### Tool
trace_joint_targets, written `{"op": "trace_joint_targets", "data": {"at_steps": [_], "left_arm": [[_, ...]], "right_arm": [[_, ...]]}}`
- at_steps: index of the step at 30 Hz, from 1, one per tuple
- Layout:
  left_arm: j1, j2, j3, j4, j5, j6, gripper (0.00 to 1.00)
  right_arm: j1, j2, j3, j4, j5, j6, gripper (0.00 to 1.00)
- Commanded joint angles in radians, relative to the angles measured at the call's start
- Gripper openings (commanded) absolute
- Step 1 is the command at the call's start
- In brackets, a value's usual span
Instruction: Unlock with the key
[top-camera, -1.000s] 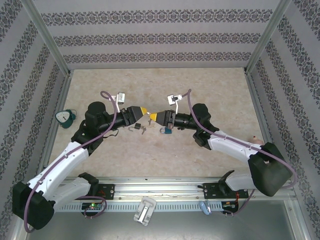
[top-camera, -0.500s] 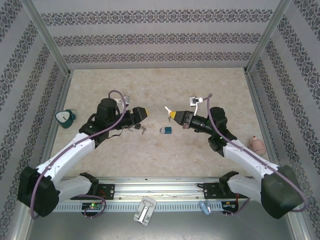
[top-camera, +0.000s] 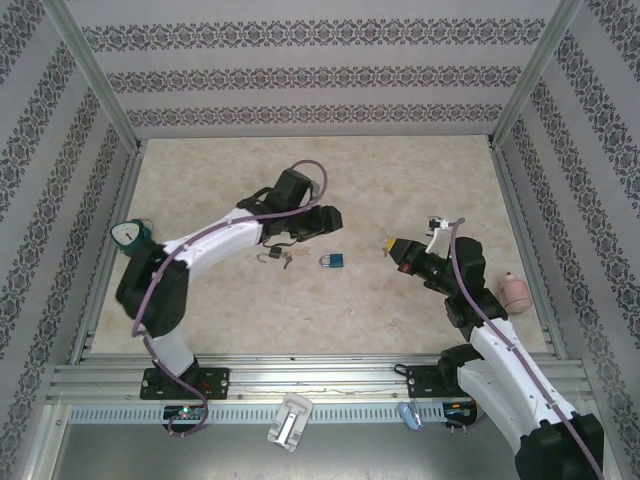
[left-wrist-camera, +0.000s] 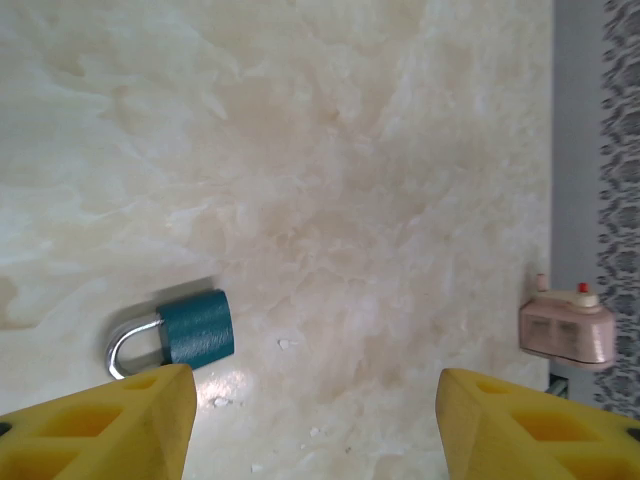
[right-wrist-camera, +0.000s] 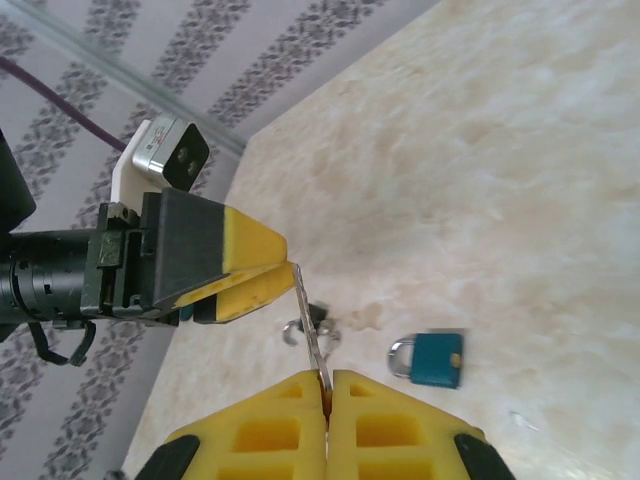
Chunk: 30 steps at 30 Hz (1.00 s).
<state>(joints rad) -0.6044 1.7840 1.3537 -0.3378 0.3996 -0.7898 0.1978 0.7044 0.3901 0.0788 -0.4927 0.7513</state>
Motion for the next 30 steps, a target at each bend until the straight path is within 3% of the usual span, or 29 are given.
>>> {"op": "trace_joint_targets", "data": {"at_steps": [1,13,30], "left_arm": [[-0.04,0.113,0.14,-0.224,-0.07,0.077,0.62],[-0.111,0.428,0.508,-0.449,-0.124,0.134,0.64],[-0.146,0.552,0.621,-0.501,-0.133,0.171,0.67]], "right_arm": [[-0.042,-0.029,-0.026,-0.057,0.016,-0.014,0.0],[-0.1,-0.084,-0.078,-0.099,0.016,-0.006,0.0],[-0.113,-0.097,-0.095,-0.086,-0.005,0.021,0.0]]}}
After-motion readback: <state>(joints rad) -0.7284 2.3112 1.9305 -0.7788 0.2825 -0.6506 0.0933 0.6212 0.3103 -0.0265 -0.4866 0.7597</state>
